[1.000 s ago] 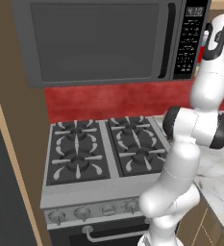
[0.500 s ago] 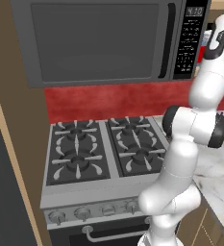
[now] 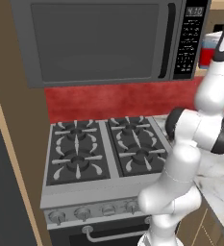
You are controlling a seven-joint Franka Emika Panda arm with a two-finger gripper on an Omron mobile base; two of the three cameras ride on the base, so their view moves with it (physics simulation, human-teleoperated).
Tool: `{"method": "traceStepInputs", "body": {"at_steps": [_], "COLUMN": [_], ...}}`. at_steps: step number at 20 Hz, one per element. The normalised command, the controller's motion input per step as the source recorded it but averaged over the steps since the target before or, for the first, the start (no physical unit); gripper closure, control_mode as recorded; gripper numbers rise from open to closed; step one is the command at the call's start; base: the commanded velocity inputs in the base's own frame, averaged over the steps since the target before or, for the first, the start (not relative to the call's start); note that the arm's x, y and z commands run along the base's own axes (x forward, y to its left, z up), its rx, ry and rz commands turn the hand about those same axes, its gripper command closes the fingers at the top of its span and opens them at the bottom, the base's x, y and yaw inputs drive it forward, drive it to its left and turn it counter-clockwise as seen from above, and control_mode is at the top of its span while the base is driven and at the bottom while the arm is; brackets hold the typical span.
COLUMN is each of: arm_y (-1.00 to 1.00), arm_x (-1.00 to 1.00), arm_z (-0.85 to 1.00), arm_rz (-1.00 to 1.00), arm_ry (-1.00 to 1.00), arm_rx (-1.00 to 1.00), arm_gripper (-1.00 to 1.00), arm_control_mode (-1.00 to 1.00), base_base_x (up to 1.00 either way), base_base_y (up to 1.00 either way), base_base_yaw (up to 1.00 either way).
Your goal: There is a bowl on the dining counter. Grab a lemon wedge from the fridge and place it in the bowl. Then get the liquor bottle and glass cup from the cabinet and place them next to the bowl.
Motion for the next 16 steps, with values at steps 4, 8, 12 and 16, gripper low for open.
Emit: {"method": "traceStepInputs", "body": {"at_steps": [4, 8, 12, 16], "arm_y": [0.07, 0.16, 0.23, 0.31], "arm_x": [-0.47, -0.76, -0.96, -1.0], "arm_z": [-0.13, -0.13, -0.02, 0.0], "arm_rz": [0.0, 0.0, 0.0, 0.0], "arm_ry": [-0.01, -0.04, 0.0, 0.0], "arm_rx": [0.0, 0.0, 0.0, 0.0], "arm_gripper": [1.0, 1.0, 1.0, 1.0], "arm_control_mode": [-1.0, -1.0, -1.0, -1.0], "base_base_x": [0.0, 0.0, 0.0, 0.0], "base_base_y": [0.0, 0.0, 0.0, 0.0], "base_base_yaw": [0.0, 0.0, 0.0, 0.0]}}
